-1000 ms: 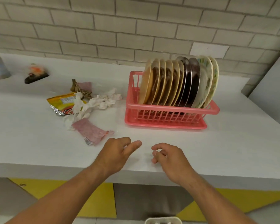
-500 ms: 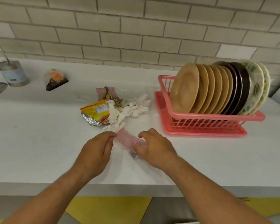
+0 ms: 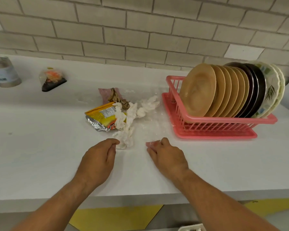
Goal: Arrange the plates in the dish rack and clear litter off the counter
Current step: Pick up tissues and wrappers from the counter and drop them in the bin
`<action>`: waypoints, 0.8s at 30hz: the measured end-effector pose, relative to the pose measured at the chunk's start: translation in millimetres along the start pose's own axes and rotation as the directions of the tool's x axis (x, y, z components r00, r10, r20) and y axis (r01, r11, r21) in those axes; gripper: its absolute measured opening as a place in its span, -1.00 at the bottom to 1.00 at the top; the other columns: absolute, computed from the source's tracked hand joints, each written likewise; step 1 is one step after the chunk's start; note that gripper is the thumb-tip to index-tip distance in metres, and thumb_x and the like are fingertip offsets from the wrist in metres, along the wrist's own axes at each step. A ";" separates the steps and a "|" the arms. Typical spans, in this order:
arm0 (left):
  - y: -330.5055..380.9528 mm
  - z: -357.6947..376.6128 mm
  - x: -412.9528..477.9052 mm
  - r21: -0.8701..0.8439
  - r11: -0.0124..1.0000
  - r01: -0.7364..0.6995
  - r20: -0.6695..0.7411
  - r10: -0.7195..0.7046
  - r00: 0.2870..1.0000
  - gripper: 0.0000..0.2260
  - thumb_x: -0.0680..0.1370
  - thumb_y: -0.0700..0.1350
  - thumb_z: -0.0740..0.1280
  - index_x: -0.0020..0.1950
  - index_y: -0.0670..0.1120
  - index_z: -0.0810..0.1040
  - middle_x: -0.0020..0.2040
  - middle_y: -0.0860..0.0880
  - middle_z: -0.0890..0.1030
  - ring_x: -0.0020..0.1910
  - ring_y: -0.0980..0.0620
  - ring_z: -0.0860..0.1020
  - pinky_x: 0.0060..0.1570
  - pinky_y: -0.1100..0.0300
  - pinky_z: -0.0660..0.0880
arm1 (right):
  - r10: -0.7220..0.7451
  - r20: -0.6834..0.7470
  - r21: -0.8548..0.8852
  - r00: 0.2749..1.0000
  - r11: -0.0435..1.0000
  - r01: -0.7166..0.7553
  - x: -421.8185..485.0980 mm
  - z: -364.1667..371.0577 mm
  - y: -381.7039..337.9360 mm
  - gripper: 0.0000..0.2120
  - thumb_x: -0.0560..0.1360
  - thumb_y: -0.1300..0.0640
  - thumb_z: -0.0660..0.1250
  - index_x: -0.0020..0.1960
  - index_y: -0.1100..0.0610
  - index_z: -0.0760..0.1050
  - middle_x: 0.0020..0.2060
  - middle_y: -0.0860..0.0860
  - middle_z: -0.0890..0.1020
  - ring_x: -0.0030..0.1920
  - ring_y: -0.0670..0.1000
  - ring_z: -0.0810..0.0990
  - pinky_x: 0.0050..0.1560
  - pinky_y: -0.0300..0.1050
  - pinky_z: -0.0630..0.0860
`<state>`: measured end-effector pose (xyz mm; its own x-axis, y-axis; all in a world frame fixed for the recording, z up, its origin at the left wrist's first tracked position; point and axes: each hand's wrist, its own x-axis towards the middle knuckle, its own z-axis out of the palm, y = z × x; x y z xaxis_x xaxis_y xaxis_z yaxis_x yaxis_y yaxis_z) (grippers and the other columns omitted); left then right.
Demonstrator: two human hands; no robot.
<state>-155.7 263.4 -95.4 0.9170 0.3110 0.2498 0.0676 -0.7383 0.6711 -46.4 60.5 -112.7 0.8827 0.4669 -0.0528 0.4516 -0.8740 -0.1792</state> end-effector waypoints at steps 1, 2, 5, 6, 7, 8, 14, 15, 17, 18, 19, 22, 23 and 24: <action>-0.3 1.3 -0.1 0.001 1.000 -0.005 0.010 0.005 1.000 -0.77 0.60 -0.18 0.20 0.18 -0.05 0.58 -0.06 0.05 0.61 -0.02 0.03 0.57 -0.04 0.25 0.40 | 0.037 -0.022 0.013 0.999 0.999 -0.037 -2.2 0.6 1.2 -0.54 0.58 -0.28 -0.05 0.30 -0.12 0.44 0.15 -0.04 0.44 -0.07 0.11 0.60 -0.09 -0.07 0.47; -0.1 2.7 0.1 0.002 1.000 -0.011 0.020 0.011 1.000 -0.77 0.60 -0.18 0.20 0.18 -0.05 0.58 -0.05 0.04 0.62 -0.01 0.03 0.57 -0.03 0.25 0.40 | 0.069 -0.036 0.015 0.997 0.998 -0.069 -3.0 0.4 1.8 -0.47 0.56 -0.34 -0.08 0.18 -0.07 0.50 0.05 -0.04 0.47 -0.13 0.09 0.58 -0.16 -0.08 0.44; 1.8 6.3 2.9 -0.010 1.000 -0.029 0.036 0.029 0.999 -0.77 0.59 -0.18 0.20 0.19 -0.04 0.58 0.01 0.05 0.63 0.00 0.06 0.57 -0.01 0.26 0.40 | 0.111 -0.091 -0.008 0.990 0.994 -0.113 -3.1 -3.1 3.4 -0.39 0.51 -0.39 -0.21 -0.06 -0.05 0.50 -0.23 -0.09 0.45 -0.25 0.05 0.53 -0.27 -0.08 0.34; 2.9 8.0 4.0 -0.016 0.999 -0.032 0.043 0.033 0.999 -0.77 0.59 -0.17 0.21 0.19 -0.03 0.58 0.02 0.06 0.63 0.01 0.06 0.57 -0.01 0.27 0.40 | 0.126 -0.119 0.013 0.985 0.992 -0.125 -3.4 -3.5 5.6 -0.47 0.53 -0.35 -0.17 -0.06 -0.05 0.45 -0.28 -0.11 0.46 -0.27 0.03 0.53 -0.29 -0.08 0.33; 4.2 10.2 4.9 -0.022 0.999 -0.036 0.051 0.037 0.998 -0.77 0.59 -0.17 0.21 0.19 -0.03 0.58 0.02 0.07 0.63 0.01 0.07 0.57 0.00 0.27 0.40 | 0.146 -0.139 0.045 0.979 0.989 -0.141 -4.3 -3.3 8.3 -0.58 0.55 -0.31 -0.10 -0.04 -0.06 0.39 -0.32 -0.14 0.47 -0.31 0.01 0.53 -0.32 -0.09 0.33; 5.4 12.7 5.2 -0.028 0.999 -0.040 0.059 0.042 0.997 -0.77 0.60 -0.16 0.21 0.19 -0.02 0.58 0.02 0.08 0.63 0.02 0.07 0.57 0.00 0.27 0.40 | 0.166 -0.144 0.070 0.975 0.985 -0.158 -6.3 -3.0 11.2 -0.69 0.55 -0.28 -0.03 -0.03 -0.07 0.31 -0.35 -0.15 0.48 -0.36 -0.03 0.50 -0.36 -0.11 0.31; 12.5 29.1 2.3 -0.074 0.995 -0.060 0.099 0.067 0.993 -0.78 0.60 -0.15 0.21 0.19 -0.02 0.58 0.07 0.09 0.62 0.04 0.08 0.57 0.05 0.27 0.41 | 0.213 -0.158 -0.081 0.964 0.970 -0.228 -14.3 -4.5 12.8 -0.63 0.56 -0.21 0.01 0.03 -0.02 0.48 -0.27 -0.08 0.51 -0.22 0.03 0.51 -0.23 -0.08 0.34; 12.9 31.1 1.6 -0.079 0.995 -0.063 0.105 0.071 0.992 -0.78 0.60 -0.15 0.21 0.19 -0.02 0.58 0.06 0.09 0.62 0.03 0.09 0.57 0.04 0.28 0.41 | 0.217 -0.182 -0.108 0.959 0.965 -0.239 -14.9 -4.3 12.5 -0.62 0.58 -0.17 0.01 0.04 0.01 0.52 -0.21 -0.05 0.53 -0.14 0.05 0.50 -0.16 -0.04 0.35; 13.4 33.6 0.9 -0.079 0.994 -0.070 0.113 0.078 0.991 -0.78 0.60 -0.15 0.21 0.19 -0.02 0.58 0.08 0.09 0.62 0.05 0.09 0.56 0.05 0.29 0.40 | 0.243 -0.195 -0.088 0.950 0.961 -0.264 -16.8 -2.6 15.0 -0.65 0.58 -0.12 0.05 0.03 0.04 0.54 -0.08 0.01 0.49 -0.01 0.08 0.43 -0.06 -0.01 0.35; 13.6 34.2 0.7 -0.077 0.994 -0.072 0.112 0.081 0.990 -0.78 0.60 -0.15 0.21 0.19 -0.02 0.58 0.09 0.09 0.62 0.07 0.09 0.56 0.07 0.30 0.39 | 0.256 -0.195 -0.034 0.947 0.963 -0.267 -18.7 -1.9 16.7 -0.67 0.58 -0.11 0.07 0.01 0.05 0.54 -0.01 0.02 0.45 0.05 0.09 0.39 0.00 -0.01 0.37; 13.8 34.8 0.8 -0.074 0.994 -0.074 0.109 0.082 0.991 -0.77 0.60 -0.15 0.21 0.20 -0.02 0.58 0.11 0.09 0.61 0.09 0.10 0.55 0.08 0.30 0.38 | 0.266 -0.189 0.025 0.945 0.964 -0.266 -20.1 -1.7 18.9 -0.68 0.58 -0.09 0.10 0.00 0.08 0.54 0.10 0.04 0.41 0.13 0.10 0.36 0.09 0.01 0.38; 14.6 37.2 0.4 -0.071 0.994 -0.079 0.111 0.087 0.990 -0.77 0.60 -0.15 0.21 0.20 -0.02 0.57 0.11 0.10 0.61 0.11 0.11 0.54 0.08 0.32 0.36 | 0.220 -0.189 0.121 0.957 0.972 -0.200 -22.5 -2.2 21.3 -0.72 0.59 0.00 0.13 0.04 0.18 0.50 0.27 0.09 0.39 0.19 0.11 0.36 0.22 0.01 0.40; 15.6 38.4 -0.4 -0.074 0.994 -0.082 0.113 0.090 0.990 -0.78 0.60 -0.15 0.21 0.20 -0.02 0.57 0.11 0.11 0.60 0.10 0.11 0.53 0.08 0.32 0.36 | 0.199 -0.213 0.153 0.957 0.974 -0.168 -23.4 -2.0 20.2 -0.79 0.59 0.04 0.15 0.06 0.16 0.45 0.16 0.08 0.45 0.10 0.10 0.41 0.12 -0.02 0.43; 16.9 40.0 -1.1 -0.080 0.993 -0.084 0.115 0.093 0.989 -0.78 0.60 -0.15 0.21 0.19 -0.02 0.58 0.10 0.11 0.60 0.09 0.12 0.53 0.08 0.32 0.36 | 0.181 -0.221 0.174 0.958 0.974 -0.144 -24.2 -2.6 18.9 -0.82 0.57 0.08 0.17 0.13 0.13 0.40 0.07 0.05 0.49 0.03 0.09 0.43 0.03 -0.06 0.43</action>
<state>-139.8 226.7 -112.3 0.9584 0.1698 0.2292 -0.0417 -0.7117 0.7013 -58.9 32.3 -112.3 0.9563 0.2599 0.1342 0.2907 -0.8952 -0.3378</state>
